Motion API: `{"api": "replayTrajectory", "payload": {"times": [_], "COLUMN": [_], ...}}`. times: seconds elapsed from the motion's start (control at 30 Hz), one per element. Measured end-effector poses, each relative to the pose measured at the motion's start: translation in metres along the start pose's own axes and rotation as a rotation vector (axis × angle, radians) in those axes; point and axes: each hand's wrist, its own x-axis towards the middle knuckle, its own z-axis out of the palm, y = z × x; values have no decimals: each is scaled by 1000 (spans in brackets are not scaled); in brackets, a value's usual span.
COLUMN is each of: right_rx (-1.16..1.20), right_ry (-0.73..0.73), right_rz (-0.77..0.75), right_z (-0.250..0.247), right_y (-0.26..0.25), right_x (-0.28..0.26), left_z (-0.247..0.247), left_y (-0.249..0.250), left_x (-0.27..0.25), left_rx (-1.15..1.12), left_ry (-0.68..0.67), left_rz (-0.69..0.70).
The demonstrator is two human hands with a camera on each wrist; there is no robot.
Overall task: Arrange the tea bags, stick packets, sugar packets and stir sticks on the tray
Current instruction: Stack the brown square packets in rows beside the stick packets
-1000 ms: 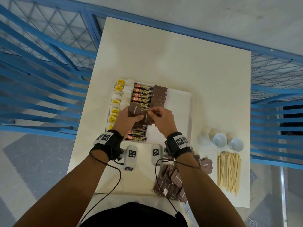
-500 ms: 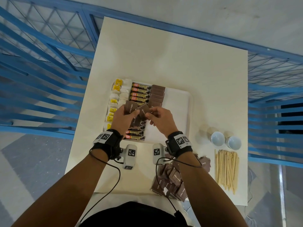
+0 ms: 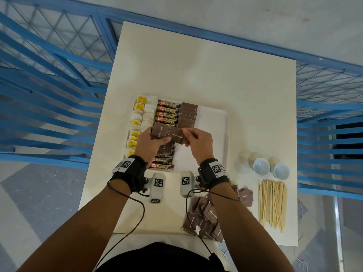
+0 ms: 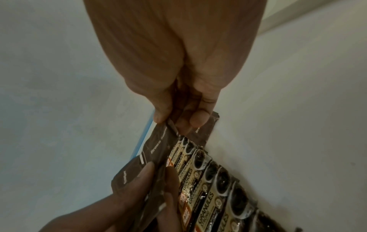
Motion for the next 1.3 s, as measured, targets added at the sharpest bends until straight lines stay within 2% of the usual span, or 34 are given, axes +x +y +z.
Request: {"api": "replayTrajectory", "payload": {"times": [0.2, 0.37, 0.53, 0.67, 0.87, 1.3], "right_rx": [153, 67, 89, -5, -239, -252], "right_ry": [-33, -132, -26, 101, 114, 166], "right_rz": [76, 61, 51, 64, 64, 95], "right_z": [1, 0, -3, -8, -5, -1], "right_y": [-4, -2, 1, 14, 27, 27], "right_x": [-5, -11, -8, 2, 13, 21], "left_z": [0, -2, -4, -12, -19, -10], "left_y": [-1, -4, -8, -11, -11, -6], "left_x": [0, 0, 0, 1, 0, -3], "left_rx": [-51, -44, -54, -61, -34, 35], "left_ry": [27, 13, 26, 23, 14, -31], "left_rz": [-21, -4, -21, -56, -62, -30]}}
